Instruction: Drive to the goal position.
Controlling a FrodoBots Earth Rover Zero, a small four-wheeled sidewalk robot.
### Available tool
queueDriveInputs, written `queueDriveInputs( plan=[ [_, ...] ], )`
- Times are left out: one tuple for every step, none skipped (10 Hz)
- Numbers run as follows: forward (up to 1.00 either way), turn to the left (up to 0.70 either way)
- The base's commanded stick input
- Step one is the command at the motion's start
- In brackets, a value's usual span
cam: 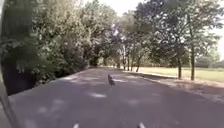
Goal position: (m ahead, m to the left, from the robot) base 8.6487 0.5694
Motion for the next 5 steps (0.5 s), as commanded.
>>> queueDriveInputs(
  plan=[
    [0.7, 0.0],
    [0.7, 0.0],
    [0.7, 0.0],
    [0.7, 0.0],
    [0.7, 0.0]
  ],
)
